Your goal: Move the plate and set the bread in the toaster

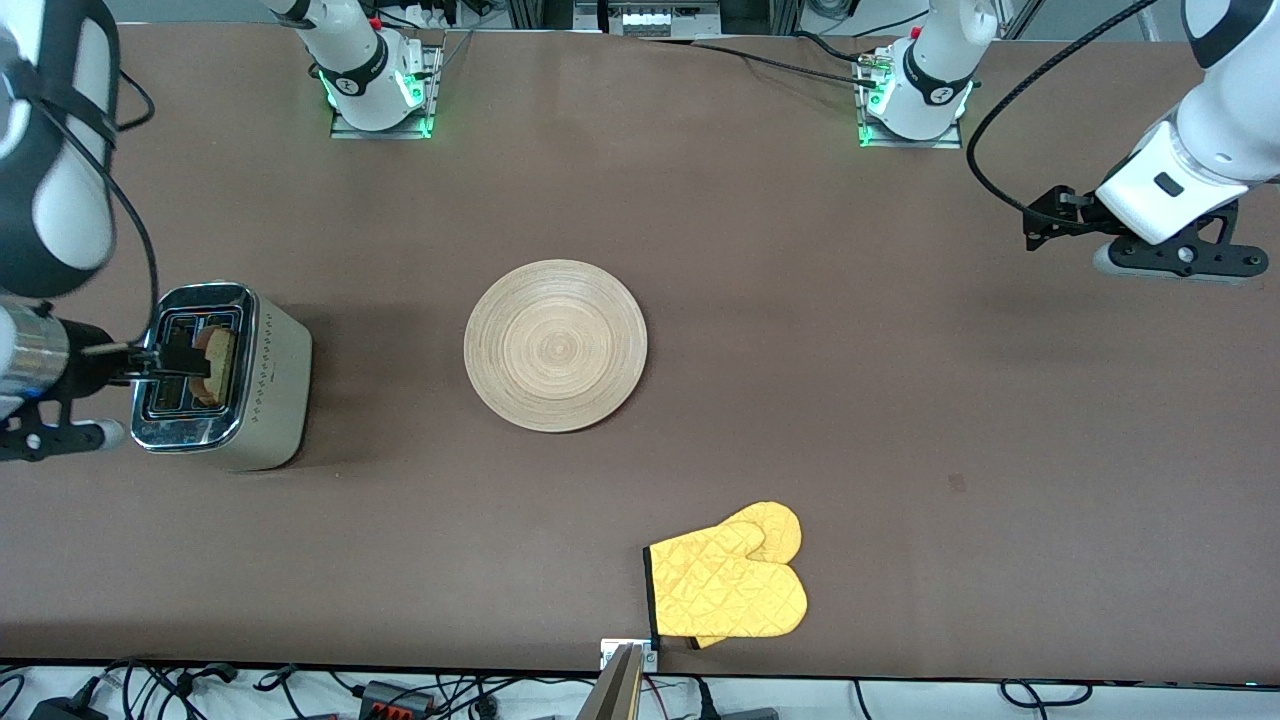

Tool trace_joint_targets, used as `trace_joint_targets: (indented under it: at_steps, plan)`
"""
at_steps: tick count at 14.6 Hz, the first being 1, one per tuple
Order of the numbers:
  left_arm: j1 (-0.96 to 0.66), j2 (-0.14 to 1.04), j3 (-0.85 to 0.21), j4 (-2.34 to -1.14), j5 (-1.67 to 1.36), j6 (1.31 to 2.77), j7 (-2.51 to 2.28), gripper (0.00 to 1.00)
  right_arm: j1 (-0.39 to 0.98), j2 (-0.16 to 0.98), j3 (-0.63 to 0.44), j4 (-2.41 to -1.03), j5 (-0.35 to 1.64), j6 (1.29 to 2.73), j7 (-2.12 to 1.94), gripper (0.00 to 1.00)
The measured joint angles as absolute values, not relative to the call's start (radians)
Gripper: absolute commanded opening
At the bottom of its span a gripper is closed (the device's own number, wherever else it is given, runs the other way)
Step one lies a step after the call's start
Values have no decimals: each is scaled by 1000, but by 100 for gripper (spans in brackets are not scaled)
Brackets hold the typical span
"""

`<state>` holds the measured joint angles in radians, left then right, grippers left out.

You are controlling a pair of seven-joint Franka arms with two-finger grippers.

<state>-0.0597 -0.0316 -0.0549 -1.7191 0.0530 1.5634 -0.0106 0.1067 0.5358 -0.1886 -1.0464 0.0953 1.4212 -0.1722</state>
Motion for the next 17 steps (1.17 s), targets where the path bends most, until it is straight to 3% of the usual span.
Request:
trace_joint_targets:
  at_steps: [17]
  plan:
    - [-33, 70, -38, -1584, -21, 1570, -10, 100, 11, 475, -208, -1010, 178, 1362, -169, 100]
